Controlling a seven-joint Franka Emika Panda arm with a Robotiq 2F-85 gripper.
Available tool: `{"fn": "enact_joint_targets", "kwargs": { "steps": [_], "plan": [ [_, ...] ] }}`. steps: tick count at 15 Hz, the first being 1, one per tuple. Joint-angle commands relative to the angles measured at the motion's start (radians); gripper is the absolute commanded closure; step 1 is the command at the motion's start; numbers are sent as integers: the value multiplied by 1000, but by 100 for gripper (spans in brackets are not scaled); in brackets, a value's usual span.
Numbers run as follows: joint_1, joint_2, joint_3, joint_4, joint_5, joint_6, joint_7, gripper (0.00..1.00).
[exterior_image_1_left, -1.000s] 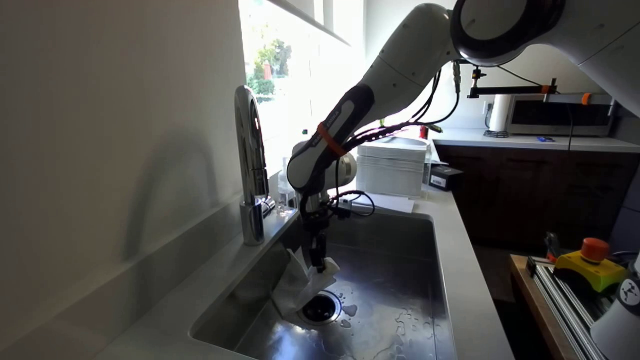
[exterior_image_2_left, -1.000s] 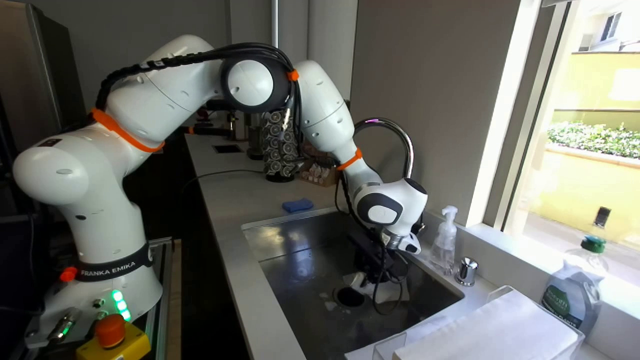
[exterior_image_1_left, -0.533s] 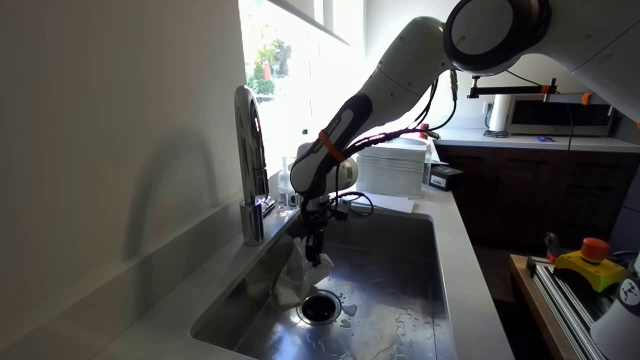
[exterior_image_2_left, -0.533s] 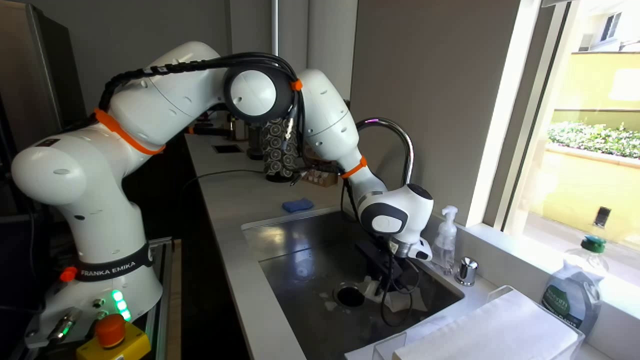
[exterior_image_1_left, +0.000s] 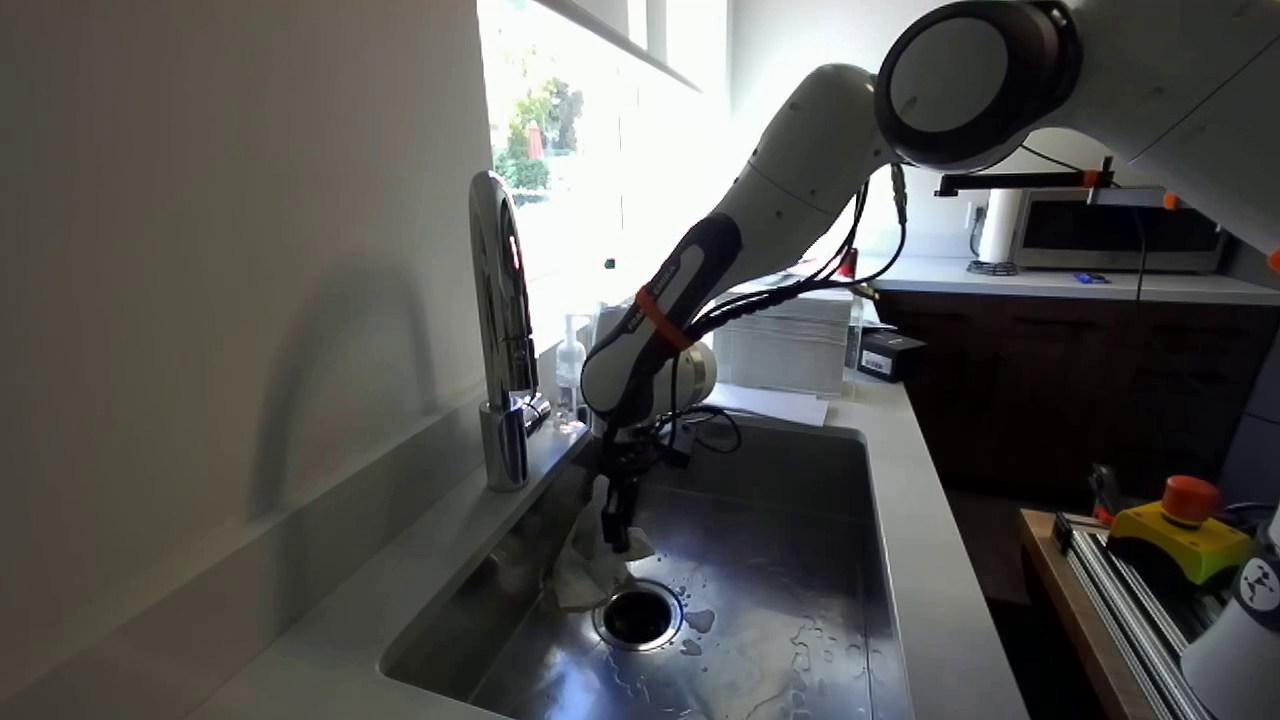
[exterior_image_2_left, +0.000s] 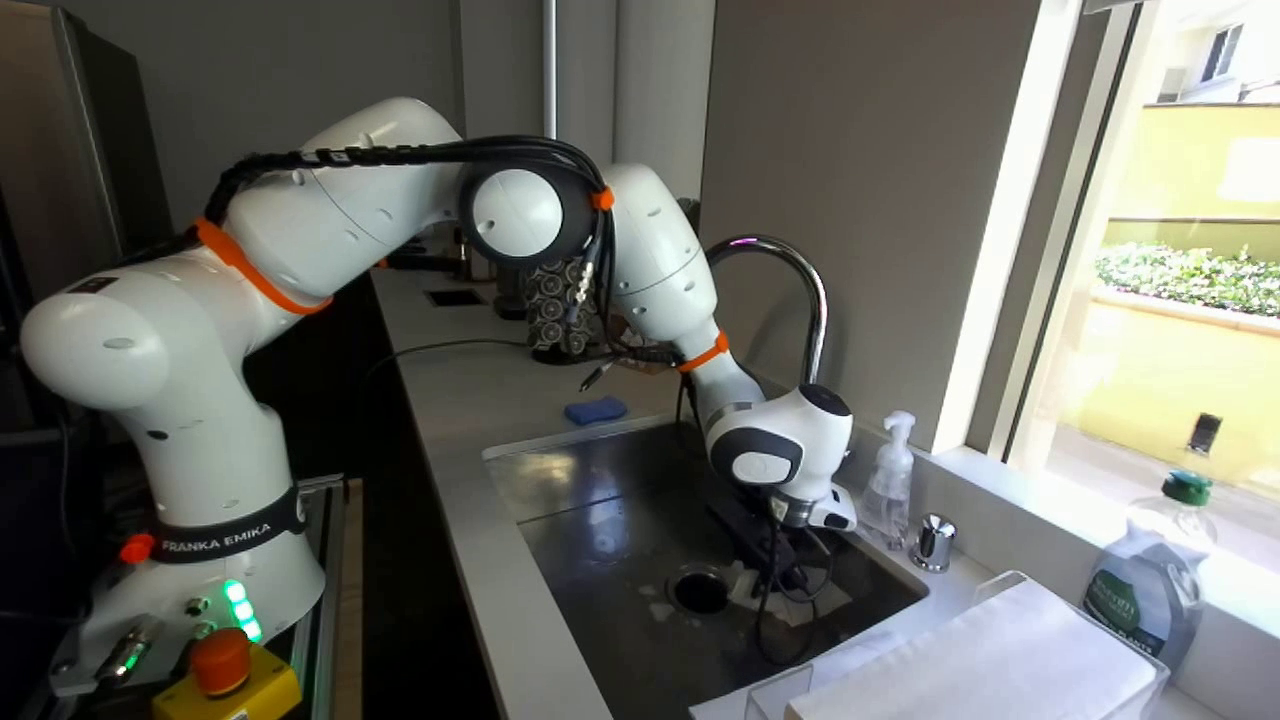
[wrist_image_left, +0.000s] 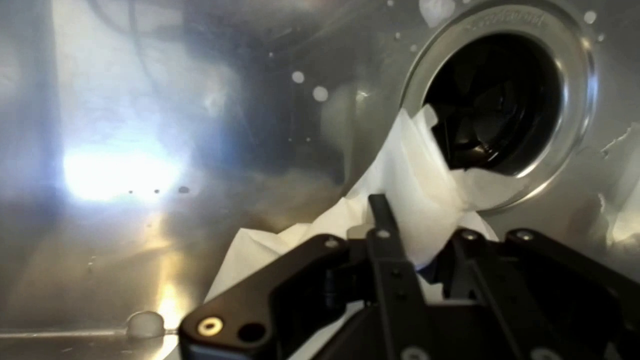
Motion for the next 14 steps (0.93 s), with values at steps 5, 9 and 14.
{"fn": "enact_joint_targets", "kwargs": {
  "steps": [5,9,14],
  "plan": [
    [-10,56,96,9,-9,149,-4,98],
    [-26,62,153,0,-4,192,-17,98],
    [-39,78,185,-10,-14,254,-35,98]
  ]
}}
